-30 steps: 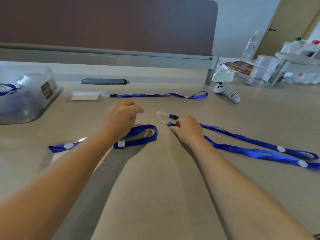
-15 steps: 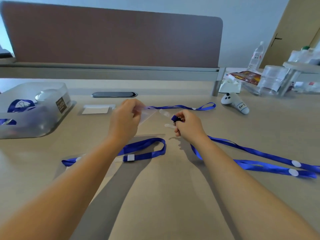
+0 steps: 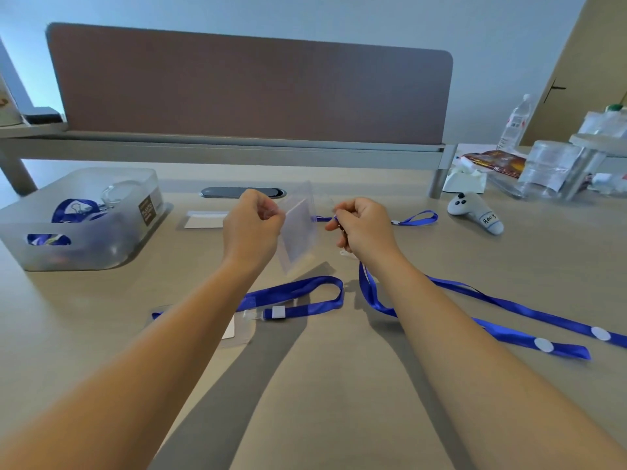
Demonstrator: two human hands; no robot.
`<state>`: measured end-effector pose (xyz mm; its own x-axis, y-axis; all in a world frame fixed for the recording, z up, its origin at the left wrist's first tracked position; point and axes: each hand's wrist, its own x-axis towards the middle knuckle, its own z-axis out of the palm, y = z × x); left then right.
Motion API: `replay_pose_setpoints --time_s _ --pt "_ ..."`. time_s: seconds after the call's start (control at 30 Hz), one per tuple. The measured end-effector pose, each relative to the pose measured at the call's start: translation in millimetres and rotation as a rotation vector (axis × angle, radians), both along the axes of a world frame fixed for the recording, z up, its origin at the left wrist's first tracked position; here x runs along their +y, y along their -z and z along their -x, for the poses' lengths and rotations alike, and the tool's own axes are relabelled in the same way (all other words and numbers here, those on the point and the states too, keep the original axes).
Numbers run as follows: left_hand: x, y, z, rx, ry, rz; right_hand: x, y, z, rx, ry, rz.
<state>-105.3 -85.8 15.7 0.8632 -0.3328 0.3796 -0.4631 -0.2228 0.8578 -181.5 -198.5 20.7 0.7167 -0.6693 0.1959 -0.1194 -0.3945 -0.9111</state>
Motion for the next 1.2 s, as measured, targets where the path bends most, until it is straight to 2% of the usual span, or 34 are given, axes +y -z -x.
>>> replay_pose_setpoints --time_s 0.1,0.27,0.5,0.87,0.93,1.1,1.2 --pt "1.5 -1.6 -0.1 0.035 0.018 0.003 5.5 -1.6 -4.4 -0.035 -0.005 0.031" --pt "3.4 1.5 1.6 -0.063 0.048 -0.04 13.8 -7.5 -5.5 0.005 -0.077 0.064" --pt "4.5 3.9 0.4 -0.148 0.026 -0.056 19.0 -11.7 -3.8 0.076 -0.14 -0.088" --pt "6.7 1.6 2.4 -0.284 0.019 -0.086 22.5 -18.7 2.0 0.062 -0.185 -0.187" --pt "6.8 -0.1 1.9 -0.263 0.033 -0.077 23.2 -19.4 2.7 0.045 -0.195 -0.193" --pt "5.5 -3.5 0.4 -0.045 0.148 0.041 24.4 -19.4 2.5 0.007 -0.23 -0.202" --pt "5.5 -1.9 -1.5 -0.153 0.136 0.027 25.5 -19.2 1.6 -0.014 -0.243 -0.278"
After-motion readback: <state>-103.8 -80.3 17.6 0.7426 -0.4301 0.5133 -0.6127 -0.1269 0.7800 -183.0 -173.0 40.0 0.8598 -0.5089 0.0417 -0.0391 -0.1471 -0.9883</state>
